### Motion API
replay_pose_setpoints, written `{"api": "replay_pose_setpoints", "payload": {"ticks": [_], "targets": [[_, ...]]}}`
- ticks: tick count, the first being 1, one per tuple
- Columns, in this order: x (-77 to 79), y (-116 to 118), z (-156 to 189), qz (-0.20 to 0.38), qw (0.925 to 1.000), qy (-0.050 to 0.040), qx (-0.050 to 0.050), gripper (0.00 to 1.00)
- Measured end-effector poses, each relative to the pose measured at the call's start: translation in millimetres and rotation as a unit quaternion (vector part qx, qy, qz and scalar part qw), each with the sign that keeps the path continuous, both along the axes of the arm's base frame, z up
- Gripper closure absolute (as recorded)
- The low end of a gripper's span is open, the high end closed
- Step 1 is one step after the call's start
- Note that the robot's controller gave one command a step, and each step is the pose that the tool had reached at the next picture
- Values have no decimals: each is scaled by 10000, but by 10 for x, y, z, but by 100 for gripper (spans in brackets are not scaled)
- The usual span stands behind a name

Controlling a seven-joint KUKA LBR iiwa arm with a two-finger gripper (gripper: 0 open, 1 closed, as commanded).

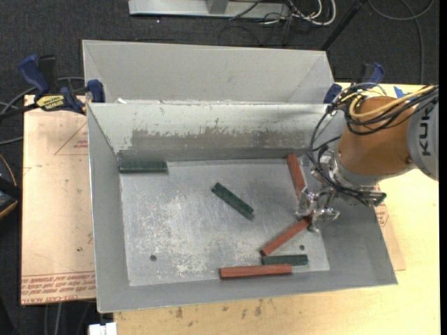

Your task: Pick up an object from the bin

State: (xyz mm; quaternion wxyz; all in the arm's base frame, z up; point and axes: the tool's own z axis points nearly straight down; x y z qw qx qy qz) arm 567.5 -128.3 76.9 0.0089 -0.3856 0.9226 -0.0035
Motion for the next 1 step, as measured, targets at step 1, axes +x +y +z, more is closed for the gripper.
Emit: {"api": "replay_pose_setpoints", "payload": {"ticks": [1], "targets": [[67, 140, 1921, 226, 9997, 48, -4, 100]]}}
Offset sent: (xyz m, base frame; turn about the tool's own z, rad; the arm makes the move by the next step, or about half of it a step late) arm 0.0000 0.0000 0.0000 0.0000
